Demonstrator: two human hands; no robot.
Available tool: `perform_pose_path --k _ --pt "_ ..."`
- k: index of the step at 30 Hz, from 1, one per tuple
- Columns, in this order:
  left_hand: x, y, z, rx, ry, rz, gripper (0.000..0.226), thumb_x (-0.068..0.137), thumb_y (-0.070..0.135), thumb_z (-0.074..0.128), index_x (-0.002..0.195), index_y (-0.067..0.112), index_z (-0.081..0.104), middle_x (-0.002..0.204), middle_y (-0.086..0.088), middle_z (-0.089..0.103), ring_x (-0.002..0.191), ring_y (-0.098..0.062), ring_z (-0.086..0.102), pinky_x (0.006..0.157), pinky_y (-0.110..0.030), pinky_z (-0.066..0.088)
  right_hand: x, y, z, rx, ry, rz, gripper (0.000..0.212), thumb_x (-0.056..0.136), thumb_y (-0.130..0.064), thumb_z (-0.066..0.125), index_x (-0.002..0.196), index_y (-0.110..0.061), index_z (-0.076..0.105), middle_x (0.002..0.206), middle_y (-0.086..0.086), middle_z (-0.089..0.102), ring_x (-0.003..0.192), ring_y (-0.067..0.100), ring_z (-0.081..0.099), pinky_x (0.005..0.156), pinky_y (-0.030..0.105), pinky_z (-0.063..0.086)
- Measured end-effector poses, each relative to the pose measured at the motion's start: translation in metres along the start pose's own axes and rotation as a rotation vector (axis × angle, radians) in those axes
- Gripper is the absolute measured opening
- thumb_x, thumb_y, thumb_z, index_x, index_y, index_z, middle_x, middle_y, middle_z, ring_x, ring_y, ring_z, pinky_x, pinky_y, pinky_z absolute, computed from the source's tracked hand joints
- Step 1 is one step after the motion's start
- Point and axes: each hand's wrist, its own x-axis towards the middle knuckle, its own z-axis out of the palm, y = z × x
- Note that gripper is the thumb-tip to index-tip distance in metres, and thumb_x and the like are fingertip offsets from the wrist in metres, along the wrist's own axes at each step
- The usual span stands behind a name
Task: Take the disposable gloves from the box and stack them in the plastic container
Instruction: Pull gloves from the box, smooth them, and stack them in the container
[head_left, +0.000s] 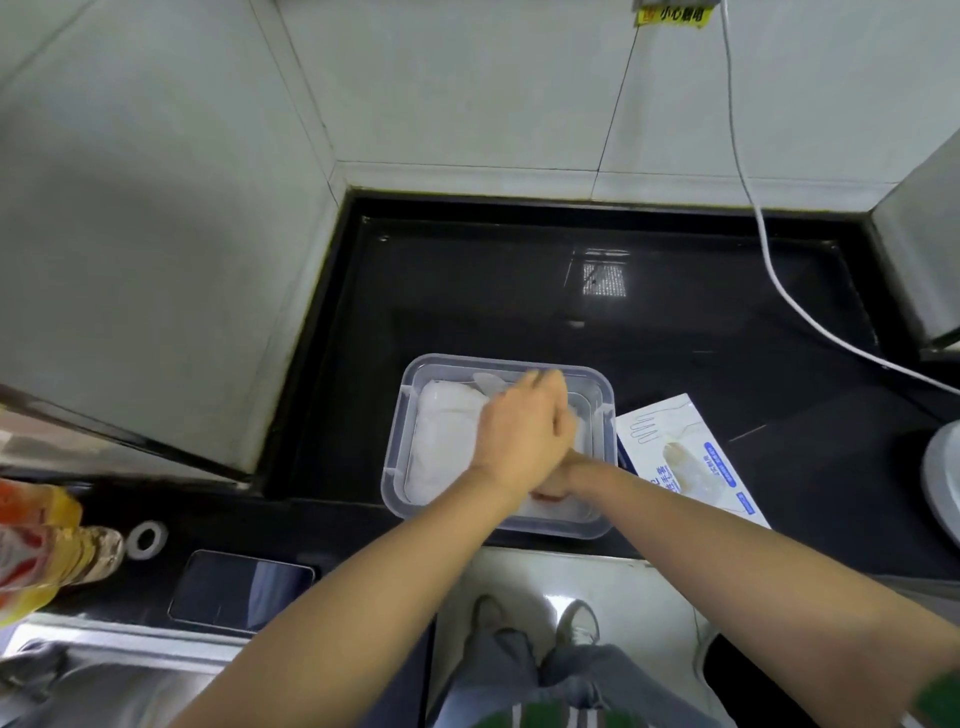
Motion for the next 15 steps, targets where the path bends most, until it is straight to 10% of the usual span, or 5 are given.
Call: perform_pose_path --k 3,6,15 --pt "0.007 -0.009 0.028 0.161 -0.390 -0.311 0.034 0.101 0.019 0.040 0.133 0.011 0.048 0.126 -0.013 0.057 0.112 -0.030 0.057 0.089 -0.036 0.047 0.001 0.004 0.002 0.012 -0.020 0.003 0.012 0.097 -0.001 0.046 0.096 -0.012 0.050 0.087 0.009 0.052 0.086 0.020 0.047 0.076 0.028 0.044" --pt "0.002 -0.053 0.033 0.186 -0.497 -0.531 0.056 0.101 0.019 0.042 0.153 0.018 0.019 0.149 -0.013 0.034 0.130 -0.030 0.044 0.101 -0.039 0.041 0.012 0.011 0.006 0.115 -0.009 0.006 0.082 0.085 0.008 0.057 0.145 -0.030 0.016 0.107 0.010 0.051 0.081 0.018 0.054 0.064 0.027 0.048" --pt "-0.011 -0.094 0.050 0.213 -0.581 -0.476 0.092 0.081 0.022 0.077 0.148 0.020 0.015 0.147 -0.012 0.028 0.127 -0.030 0.044 0.100 -0.040 0.047 0.016 0.014 0.013 0.170 0.028 0.019 0.108 0.079 0.005 0.069 0.150 -0.037 -0.001 0.132 0.012 0.039 0.106 0.025 0.053 0.088 0.034 0.056"
